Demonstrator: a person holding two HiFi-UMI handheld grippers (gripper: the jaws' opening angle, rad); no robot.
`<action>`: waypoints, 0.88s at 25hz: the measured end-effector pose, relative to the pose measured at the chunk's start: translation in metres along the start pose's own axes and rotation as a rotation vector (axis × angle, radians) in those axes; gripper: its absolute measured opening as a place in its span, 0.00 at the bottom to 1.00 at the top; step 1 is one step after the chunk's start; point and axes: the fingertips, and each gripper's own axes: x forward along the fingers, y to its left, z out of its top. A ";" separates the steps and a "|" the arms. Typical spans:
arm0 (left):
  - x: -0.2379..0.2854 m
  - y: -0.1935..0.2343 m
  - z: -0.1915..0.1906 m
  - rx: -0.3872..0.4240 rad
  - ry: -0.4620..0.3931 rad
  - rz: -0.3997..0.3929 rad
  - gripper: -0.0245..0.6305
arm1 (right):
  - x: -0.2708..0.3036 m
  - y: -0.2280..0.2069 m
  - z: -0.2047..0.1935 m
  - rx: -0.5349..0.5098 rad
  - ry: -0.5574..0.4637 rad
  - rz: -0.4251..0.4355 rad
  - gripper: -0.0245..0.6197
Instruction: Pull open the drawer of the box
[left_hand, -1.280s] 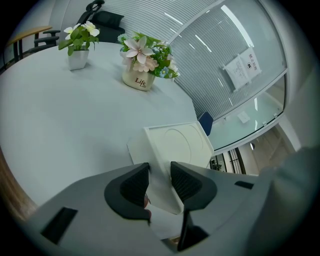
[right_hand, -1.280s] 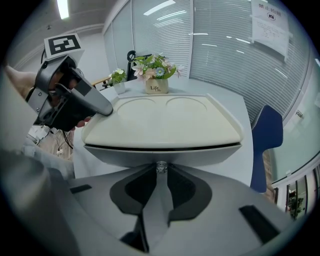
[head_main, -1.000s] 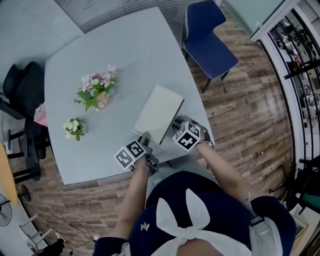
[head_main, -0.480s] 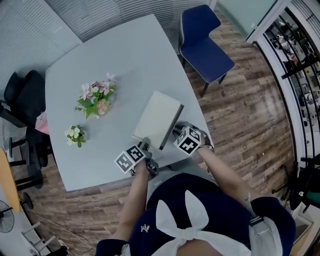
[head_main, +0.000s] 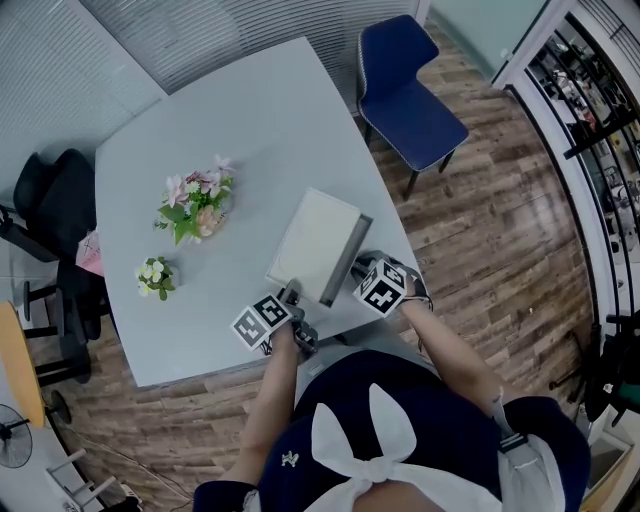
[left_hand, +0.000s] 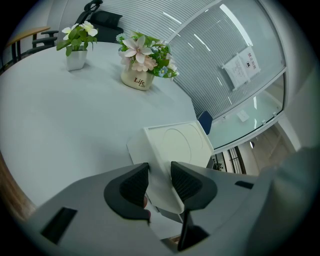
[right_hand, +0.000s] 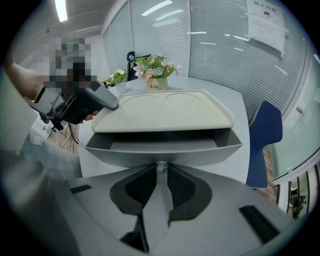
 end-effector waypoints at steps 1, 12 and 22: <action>0.000 0.000 0.000 0.000 0.000 0.000 0.27 | 0.000 0.000 -0.001 0.001 0.000 0.001 0.15; 0.000 0.001 0.001 0.000 -0.010 0.012 0.27 | -0.003 -0.001 -0.005 -0.018 0.003 -0.011 0.15; 0.000 0.000 0.002 0.002 -0.018 0.013 0.27 | -0.009 -0.001 -0.013 0.011 0.000 -0.030 0.15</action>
